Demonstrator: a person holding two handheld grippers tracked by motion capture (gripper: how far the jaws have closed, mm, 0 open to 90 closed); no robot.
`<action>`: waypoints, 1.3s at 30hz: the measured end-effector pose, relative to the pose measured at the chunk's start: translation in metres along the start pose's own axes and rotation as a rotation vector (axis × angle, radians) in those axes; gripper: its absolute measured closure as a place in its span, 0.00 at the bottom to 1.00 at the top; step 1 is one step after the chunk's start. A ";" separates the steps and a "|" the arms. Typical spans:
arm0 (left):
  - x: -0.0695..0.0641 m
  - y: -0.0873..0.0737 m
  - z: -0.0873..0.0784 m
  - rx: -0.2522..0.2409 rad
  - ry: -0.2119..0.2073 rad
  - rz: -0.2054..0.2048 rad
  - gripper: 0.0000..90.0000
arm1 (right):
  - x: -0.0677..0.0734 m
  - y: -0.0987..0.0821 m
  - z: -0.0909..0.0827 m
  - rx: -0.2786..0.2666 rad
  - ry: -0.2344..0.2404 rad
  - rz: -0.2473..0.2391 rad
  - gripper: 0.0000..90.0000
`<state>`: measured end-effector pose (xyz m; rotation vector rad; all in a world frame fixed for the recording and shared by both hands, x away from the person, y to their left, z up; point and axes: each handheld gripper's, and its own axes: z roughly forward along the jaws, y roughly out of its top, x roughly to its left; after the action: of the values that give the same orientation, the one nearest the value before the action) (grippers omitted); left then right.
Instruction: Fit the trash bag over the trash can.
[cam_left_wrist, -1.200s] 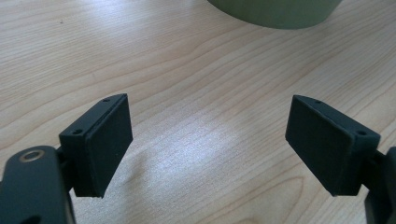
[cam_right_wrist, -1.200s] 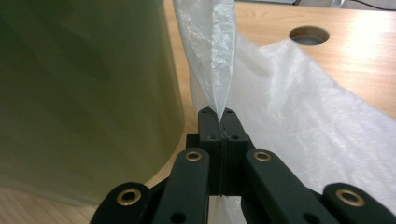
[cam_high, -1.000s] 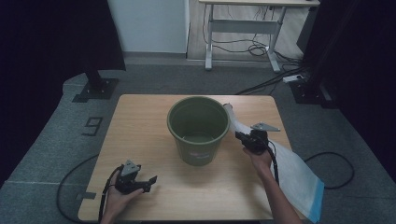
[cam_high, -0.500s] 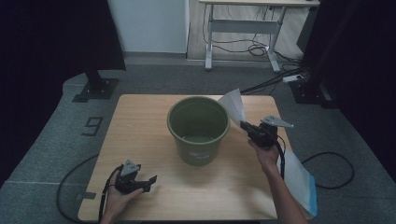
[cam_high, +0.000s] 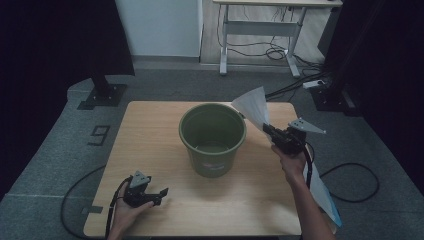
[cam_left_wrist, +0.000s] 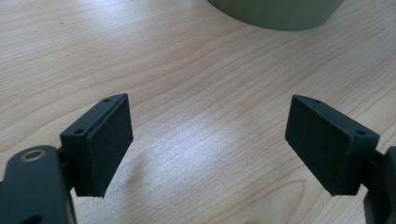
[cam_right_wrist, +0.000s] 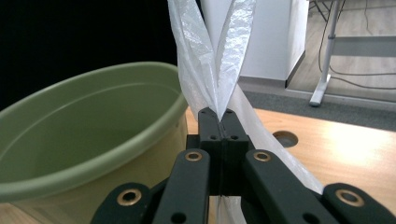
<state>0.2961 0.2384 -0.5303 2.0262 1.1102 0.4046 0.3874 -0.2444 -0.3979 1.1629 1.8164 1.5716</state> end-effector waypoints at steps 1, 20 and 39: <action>0.000 0.000 0.000 0.000 -0.001 0.001 0.16 | 0.001 0.002 -0.001 -0.004 -0.001 -0.004 0.99; 0.000 0.001 0.001 0.000 0.000 -0.002 0.16 | 0.029 0.040 -0.017 -0.108 0.024 -0.068 0.99; 0.001 0.000 0.001 0.009 0.003 -0.005 0.16 | 0.055 0.062 -0.025 -0.153 0.065 -0.134 0.99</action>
<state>0.2974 0.2388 -0.5308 2.0312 1.1201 0.4012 0.3564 -0.2133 -0.3235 0.9114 1.7414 1.6548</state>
